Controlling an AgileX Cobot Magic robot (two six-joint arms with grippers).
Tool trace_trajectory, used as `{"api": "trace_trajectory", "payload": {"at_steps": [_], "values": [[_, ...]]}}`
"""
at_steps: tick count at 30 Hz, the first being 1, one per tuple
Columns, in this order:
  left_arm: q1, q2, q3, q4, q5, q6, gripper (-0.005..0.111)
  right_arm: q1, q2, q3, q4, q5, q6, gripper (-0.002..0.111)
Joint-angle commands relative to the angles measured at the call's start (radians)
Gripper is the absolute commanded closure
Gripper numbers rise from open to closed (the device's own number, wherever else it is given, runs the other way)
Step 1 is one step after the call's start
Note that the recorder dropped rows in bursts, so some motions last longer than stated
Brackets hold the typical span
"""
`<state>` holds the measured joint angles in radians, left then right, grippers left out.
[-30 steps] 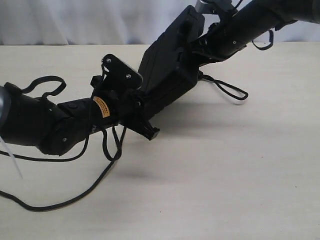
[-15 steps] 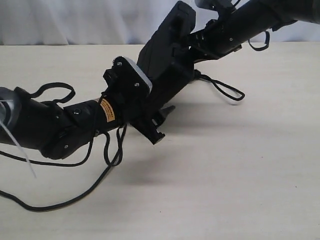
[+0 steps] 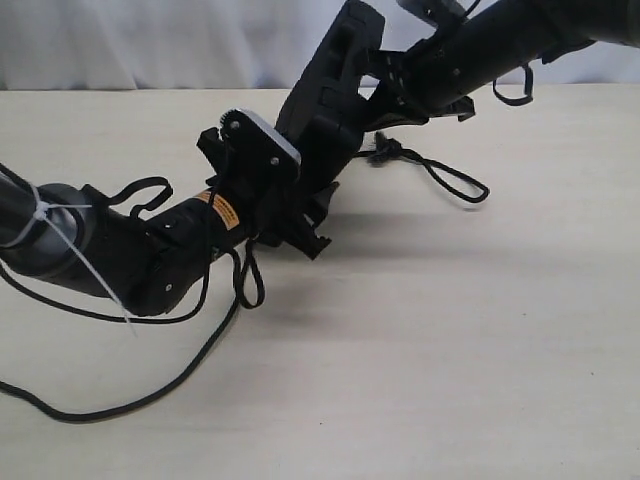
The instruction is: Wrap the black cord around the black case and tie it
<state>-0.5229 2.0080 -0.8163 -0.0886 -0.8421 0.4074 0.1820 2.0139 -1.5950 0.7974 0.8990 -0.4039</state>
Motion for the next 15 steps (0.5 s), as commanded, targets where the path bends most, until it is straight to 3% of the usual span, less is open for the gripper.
{"api": "trace_trajectory", "payload": {"at_steps": [1, 6, 9, 13, 15], "values": [[-0.002, 0.007, -0.038, -0.05, 0.045, 0.044, 0.034, 0.006, -0.006, -0.004, 0.109, 0.063, -0.019, 0.104], [-0.002, 0.007, -0.047, -0.172, 0.022, 0.044, 0.04, 0.006, -0.006, -0.004, 0.134, 0.075, -0.022, 0.104], [-0.002, 0.007, -0.047, -0.197, 0.033, 0.044, 0.062, 0.006, -0.006, -0.004, 0.134, 0.075, -0.022, 0.104], [-0.002, 0.007, -0.047, -0.151, 0.062, 0.04, 0.1, 0.006, -0.006, -0.004, 0.122, 0.075, -0.022, 0.104], [-0.002, 0.007, -0.047, -0.158, 0.072, 0.04, 0.107, 0.001, -0.006, -0.004, 0.091, 0.072, -0.022, 0.104]]}}
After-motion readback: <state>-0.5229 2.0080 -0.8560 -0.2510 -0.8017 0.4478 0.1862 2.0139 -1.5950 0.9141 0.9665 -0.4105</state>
